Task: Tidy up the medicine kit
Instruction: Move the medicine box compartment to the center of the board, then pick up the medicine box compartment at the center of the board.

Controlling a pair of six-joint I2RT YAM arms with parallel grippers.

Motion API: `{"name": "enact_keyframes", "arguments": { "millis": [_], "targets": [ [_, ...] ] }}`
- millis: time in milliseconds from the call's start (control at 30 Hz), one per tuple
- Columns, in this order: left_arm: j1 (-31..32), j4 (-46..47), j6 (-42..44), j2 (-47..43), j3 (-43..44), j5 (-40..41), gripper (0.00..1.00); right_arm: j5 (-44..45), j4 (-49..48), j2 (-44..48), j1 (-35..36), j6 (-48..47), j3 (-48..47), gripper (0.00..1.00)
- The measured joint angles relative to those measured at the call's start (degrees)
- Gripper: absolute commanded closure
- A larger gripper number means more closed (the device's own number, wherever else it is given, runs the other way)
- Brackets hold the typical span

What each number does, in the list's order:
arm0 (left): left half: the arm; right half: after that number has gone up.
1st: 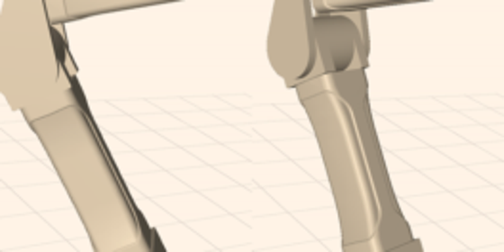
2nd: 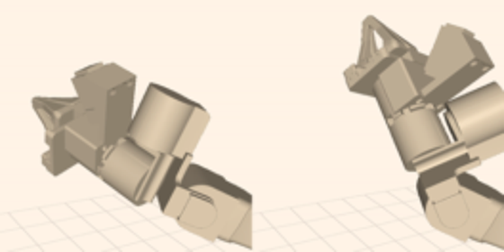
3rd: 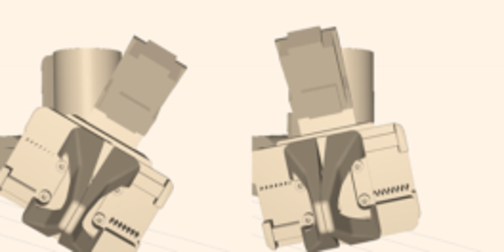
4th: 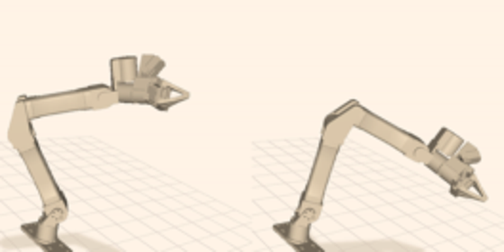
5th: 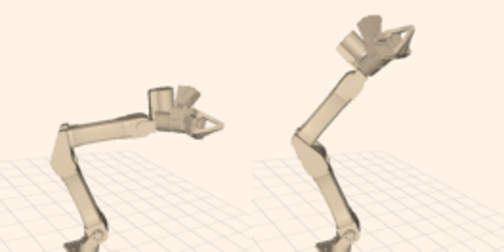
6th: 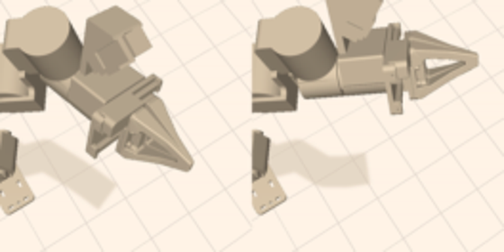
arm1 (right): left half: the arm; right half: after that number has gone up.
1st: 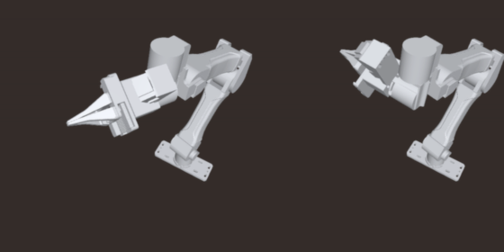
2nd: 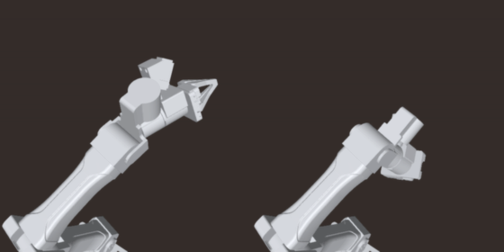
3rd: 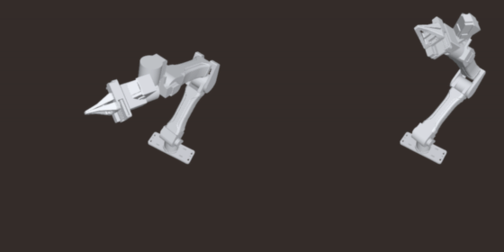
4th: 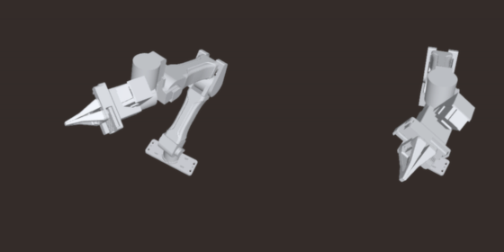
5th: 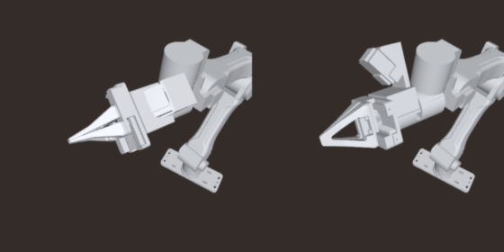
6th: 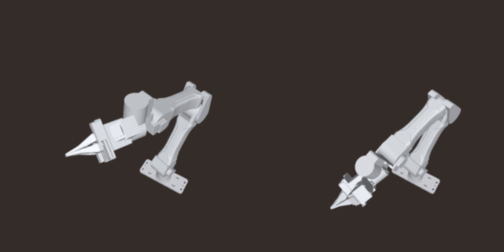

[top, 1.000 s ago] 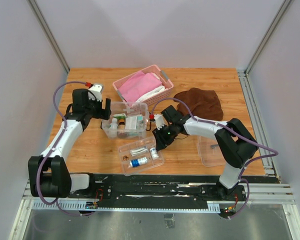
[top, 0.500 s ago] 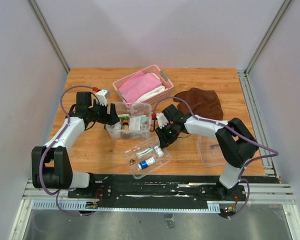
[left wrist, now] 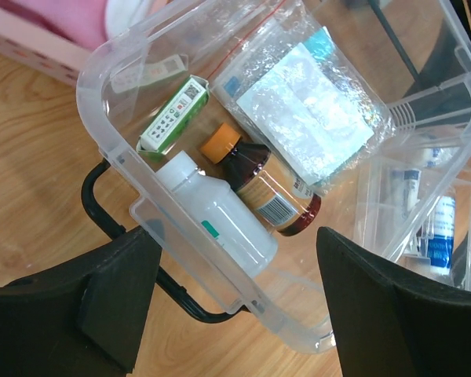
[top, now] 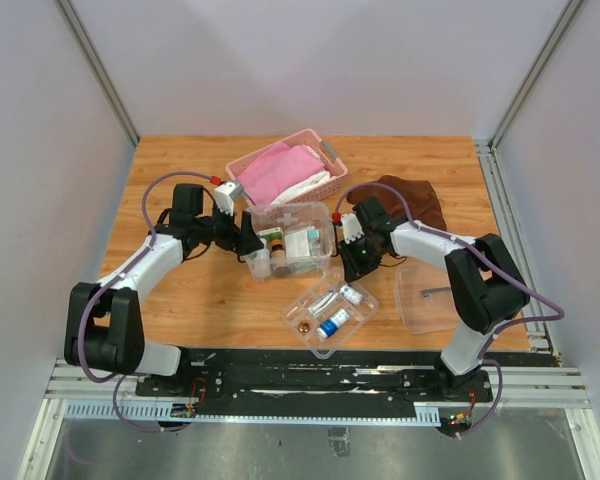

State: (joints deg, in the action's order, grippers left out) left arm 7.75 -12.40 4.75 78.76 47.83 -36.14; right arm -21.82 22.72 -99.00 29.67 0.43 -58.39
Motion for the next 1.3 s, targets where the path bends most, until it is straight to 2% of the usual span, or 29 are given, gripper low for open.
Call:
{"name": "enact_keyframes", "arguments": {
  "millis": [200, 400, 600, 767, 1033, 1300],
  "targets": [
    [2.08, 3.06, -1.2, 1.33, 0.0, -2.4, 0.16, -0.17, 1.77, 0.98, -3.28, -3.76, 0.83, 0.71],
    [2.51, 4.39, -1.55, 1.33, -0.02, -2.54, 0.15, 0.28, 3.87, 3.15, -3.37, -7.13, 2.27, 0.68],
    [2.51, 5.11, -1.31, 1.31, -0.26, -2.08, 0.14, 0.46, 5.44, 4.31, -3.56, -10.49, 3.08, 0.69],
    [2.51, 5.53, -1.29, 1.31, -0.26, -1.77, 0.12, 0.39, 5.7, 4.15, -3.56, -11.3, 3.17, 0.75],
    [2.51, 5.86, -0.59, -0.04, -0.28, -0.94, 0.08, -0.2, 5.95, 3.74, -3.69, -11.13, 3.17, 0.96],
    [2.51, 6.36, 1.57, -4.52, -0.39, 0.96, 0.05, -1.7, 8.37, 4.39, -3.69, -11.43, 3.17, 0.99]
  ]
}}
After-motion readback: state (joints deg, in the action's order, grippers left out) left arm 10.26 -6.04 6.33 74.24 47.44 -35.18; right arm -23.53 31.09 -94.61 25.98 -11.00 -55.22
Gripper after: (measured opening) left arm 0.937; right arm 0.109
